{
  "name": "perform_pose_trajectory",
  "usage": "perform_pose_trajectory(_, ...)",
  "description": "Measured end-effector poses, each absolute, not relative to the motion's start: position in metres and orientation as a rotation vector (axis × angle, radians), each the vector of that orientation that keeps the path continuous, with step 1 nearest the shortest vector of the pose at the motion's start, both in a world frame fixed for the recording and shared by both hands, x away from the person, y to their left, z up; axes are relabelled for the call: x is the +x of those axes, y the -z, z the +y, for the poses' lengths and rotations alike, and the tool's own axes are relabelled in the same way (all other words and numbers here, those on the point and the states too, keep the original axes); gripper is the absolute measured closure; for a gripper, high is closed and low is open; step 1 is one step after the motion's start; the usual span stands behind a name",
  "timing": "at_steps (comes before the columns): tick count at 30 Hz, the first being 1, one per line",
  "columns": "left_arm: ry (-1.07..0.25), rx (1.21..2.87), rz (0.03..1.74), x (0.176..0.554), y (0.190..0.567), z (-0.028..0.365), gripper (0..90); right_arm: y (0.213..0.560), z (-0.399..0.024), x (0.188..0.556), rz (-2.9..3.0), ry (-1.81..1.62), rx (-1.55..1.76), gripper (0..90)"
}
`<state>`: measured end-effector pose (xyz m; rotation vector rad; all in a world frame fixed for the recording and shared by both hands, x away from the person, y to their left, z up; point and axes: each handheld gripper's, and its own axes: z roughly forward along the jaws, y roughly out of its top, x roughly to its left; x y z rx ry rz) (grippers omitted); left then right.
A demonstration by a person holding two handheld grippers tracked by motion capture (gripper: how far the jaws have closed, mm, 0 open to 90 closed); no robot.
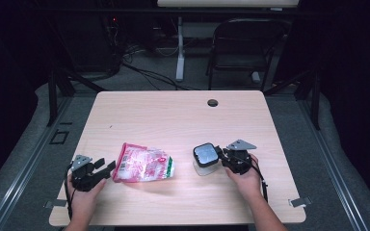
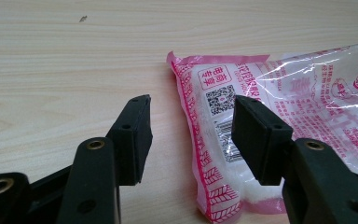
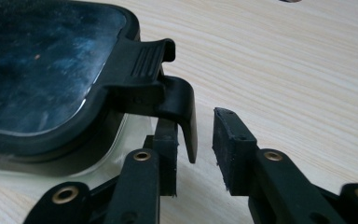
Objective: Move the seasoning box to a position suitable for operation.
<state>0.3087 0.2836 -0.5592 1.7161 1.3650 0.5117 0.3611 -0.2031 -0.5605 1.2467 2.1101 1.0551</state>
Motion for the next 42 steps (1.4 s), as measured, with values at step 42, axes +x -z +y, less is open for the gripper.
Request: perform_pose_trajectory(42, -0.528, 1.757, 1.294, 0.303, 0.555, 0.268, 47.3, 0.553, -0.158, 0.314, 2.120, -1.073, 1.250, 83.8)
